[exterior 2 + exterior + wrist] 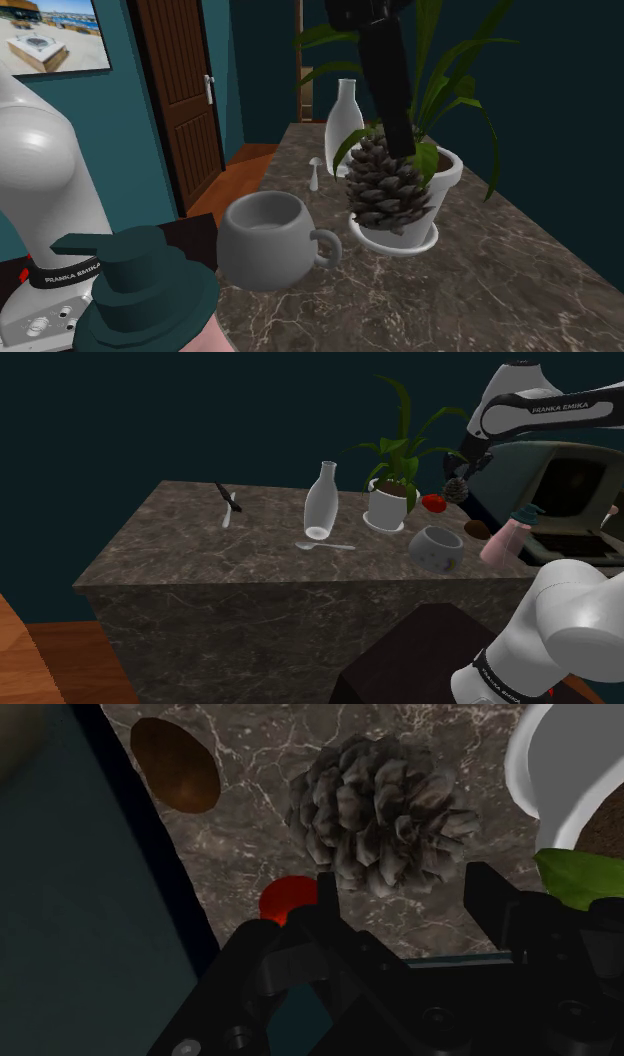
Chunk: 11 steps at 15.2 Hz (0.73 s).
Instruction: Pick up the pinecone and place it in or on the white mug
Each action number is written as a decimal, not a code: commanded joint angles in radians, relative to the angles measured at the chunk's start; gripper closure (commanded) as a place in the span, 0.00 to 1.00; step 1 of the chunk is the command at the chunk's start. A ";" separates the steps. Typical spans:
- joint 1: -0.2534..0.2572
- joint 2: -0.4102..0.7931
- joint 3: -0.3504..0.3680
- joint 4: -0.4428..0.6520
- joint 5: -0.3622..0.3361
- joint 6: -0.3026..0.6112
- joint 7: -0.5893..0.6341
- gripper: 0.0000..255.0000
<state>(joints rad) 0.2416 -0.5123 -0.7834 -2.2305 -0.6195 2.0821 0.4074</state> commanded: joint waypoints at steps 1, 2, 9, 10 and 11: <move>0.000 -0.005 0.008 0.013 0.004 -0.018 -0.003 1.00; -0.014 -0.038 0.043 -0.009 -0.006 -0.041 0.020 1.00; -0.071 -0.241 0.262 -0.137 -0.008 -0.198 0.148 1.00; -0.075 -0.266 0.291 -0.151 -0.001 -0.221 0.164 1.00; -0.078 -0.290 0.320 -0.163 0.008 -0.243 0.180 1.00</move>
<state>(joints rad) 0.1654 -0.7809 -0.4934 -2.3855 -0.6209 1.8642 0.5704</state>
